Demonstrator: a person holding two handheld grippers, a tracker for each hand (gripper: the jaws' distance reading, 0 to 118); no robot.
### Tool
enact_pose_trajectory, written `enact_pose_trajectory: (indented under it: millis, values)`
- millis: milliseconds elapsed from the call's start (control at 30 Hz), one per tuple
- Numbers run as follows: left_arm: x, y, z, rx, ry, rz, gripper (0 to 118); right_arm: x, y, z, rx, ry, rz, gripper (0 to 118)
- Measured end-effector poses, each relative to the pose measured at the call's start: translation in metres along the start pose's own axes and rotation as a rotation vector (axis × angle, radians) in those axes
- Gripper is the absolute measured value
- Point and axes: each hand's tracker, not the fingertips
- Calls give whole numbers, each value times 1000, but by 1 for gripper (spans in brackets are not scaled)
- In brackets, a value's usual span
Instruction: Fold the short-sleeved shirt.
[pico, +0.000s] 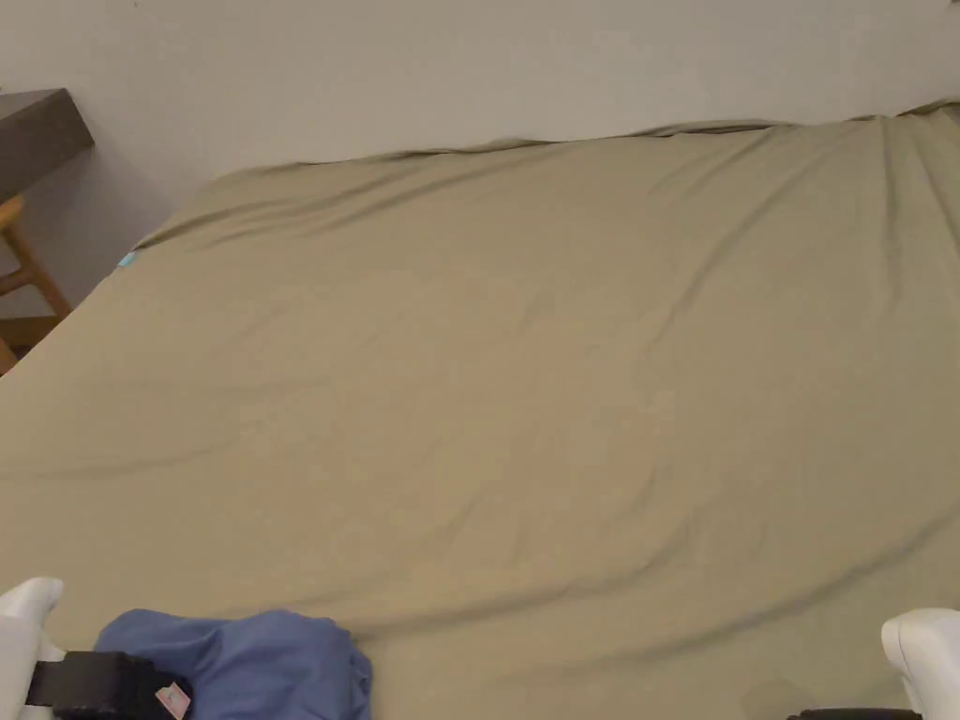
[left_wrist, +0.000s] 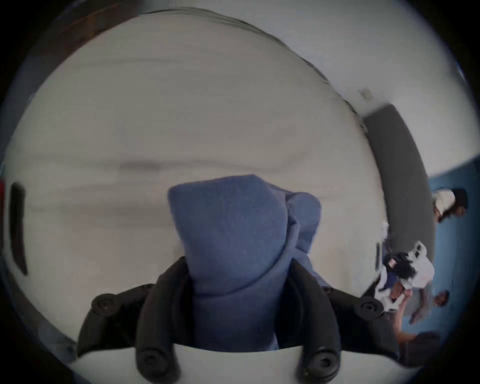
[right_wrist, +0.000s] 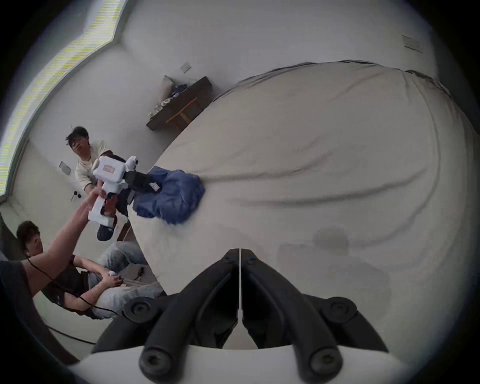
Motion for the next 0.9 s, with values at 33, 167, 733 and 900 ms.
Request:
enact_pose_trajectory:
  millis: [33,167,733,900]
  values:
    - [-11,0,2,-2,22,3,49,-4,1,-3,-8,2,13,4]
    - [-41,-10,-4,17,17,192,87,-12,2,-7,-22,2,34,4]
    - [263,-169,176,1198,380,-273,3,3,21,233,597,-585,211,4]
    - [348,-175,153,1273,360,-348,3,6,27,308,774,-672,208,4]
